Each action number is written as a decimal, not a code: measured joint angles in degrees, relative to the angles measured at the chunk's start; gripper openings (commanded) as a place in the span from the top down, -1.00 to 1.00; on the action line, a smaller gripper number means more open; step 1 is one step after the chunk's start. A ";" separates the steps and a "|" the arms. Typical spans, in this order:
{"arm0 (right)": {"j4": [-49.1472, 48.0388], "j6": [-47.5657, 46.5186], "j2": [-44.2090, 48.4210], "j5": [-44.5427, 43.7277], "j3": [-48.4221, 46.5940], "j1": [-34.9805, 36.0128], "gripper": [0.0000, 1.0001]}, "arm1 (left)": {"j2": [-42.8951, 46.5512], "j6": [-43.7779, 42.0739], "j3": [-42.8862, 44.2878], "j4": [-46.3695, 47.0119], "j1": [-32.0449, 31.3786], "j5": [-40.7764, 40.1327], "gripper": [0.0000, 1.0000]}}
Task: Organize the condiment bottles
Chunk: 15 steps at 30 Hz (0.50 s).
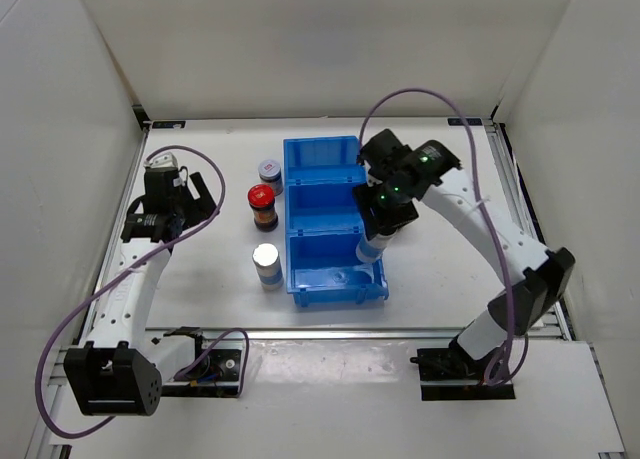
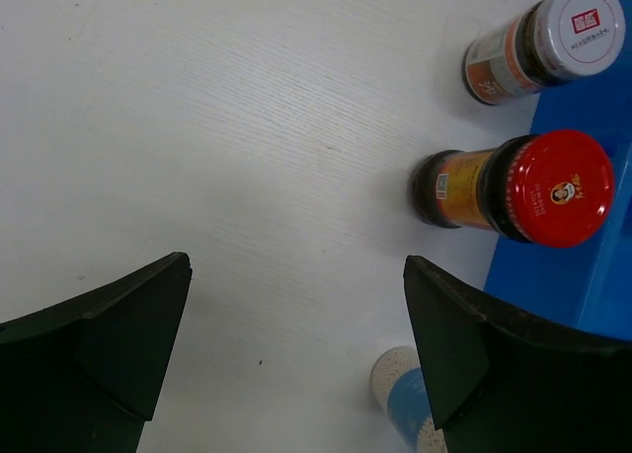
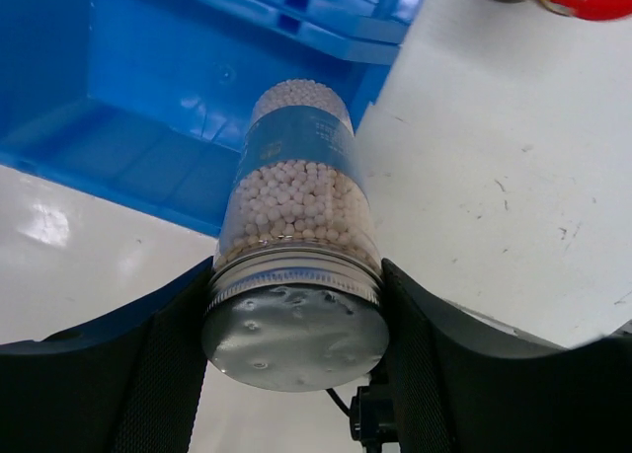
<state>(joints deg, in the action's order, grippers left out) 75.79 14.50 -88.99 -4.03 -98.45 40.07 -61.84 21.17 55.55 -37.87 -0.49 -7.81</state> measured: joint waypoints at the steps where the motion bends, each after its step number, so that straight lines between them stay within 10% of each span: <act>1: -0.02 -0.17 -0.66 0.13 0.02 0.35 0.73 | 0.11 -0.22 0.00 0.15 0.00 0.42 -0.99; 15: -7.72 -4.42 -14.49 2.64 6.25 2.12 0.51 | -1.36 -4.61 1.86 0.11 -1.81 19.39 -0.99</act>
<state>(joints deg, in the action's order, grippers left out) 68.07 10.09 -103.48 -1.39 -92.20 42.19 -63.20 16.56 57.41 -37.76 -2.31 11.57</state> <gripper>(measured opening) 0.655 0.995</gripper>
